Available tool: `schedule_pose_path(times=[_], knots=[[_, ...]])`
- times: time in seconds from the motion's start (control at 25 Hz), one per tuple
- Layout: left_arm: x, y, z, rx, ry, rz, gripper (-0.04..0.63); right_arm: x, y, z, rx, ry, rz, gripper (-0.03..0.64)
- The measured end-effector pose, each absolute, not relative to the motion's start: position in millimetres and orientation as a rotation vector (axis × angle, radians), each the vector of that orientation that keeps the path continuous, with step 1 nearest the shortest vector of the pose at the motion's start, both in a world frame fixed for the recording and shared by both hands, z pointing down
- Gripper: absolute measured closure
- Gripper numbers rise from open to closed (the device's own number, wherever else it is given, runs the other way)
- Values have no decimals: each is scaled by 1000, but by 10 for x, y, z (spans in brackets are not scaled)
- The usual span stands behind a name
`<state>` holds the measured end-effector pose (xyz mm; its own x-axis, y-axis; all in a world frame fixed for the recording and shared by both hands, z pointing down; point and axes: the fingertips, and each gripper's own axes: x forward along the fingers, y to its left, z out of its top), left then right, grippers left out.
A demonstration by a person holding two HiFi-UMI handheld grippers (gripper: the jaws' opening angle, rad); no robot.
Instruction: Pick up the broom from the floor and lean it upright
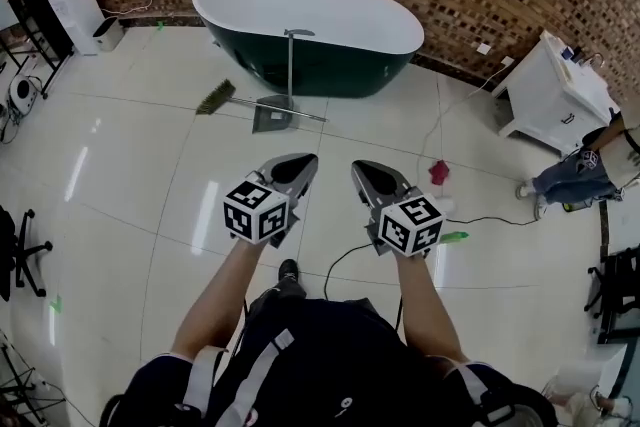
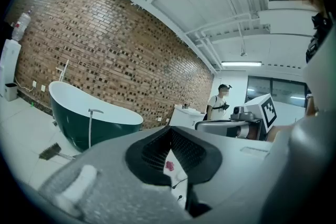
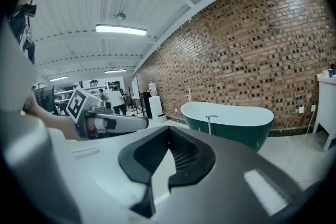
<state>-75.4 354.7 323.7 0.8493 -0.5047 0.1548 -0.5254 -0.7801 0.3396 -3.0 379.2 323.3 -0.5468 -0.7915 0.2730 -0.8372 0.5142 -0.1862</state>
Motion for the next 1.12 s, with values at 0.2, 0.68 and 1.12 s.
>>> schedule_pose_path(times=[0.2,0.68,1.12], knots=[[-999,3021,3291,2643,-781,96,597,-179,3363,3298,1412,-2578,462,614],[-610,1946,3647,2572,-881,198,597,261,2145,3632,1307,-2645,552,614],[60,951,3735,2523,-1028,288,596,985,949,3696,1171,-2747,619,614]])
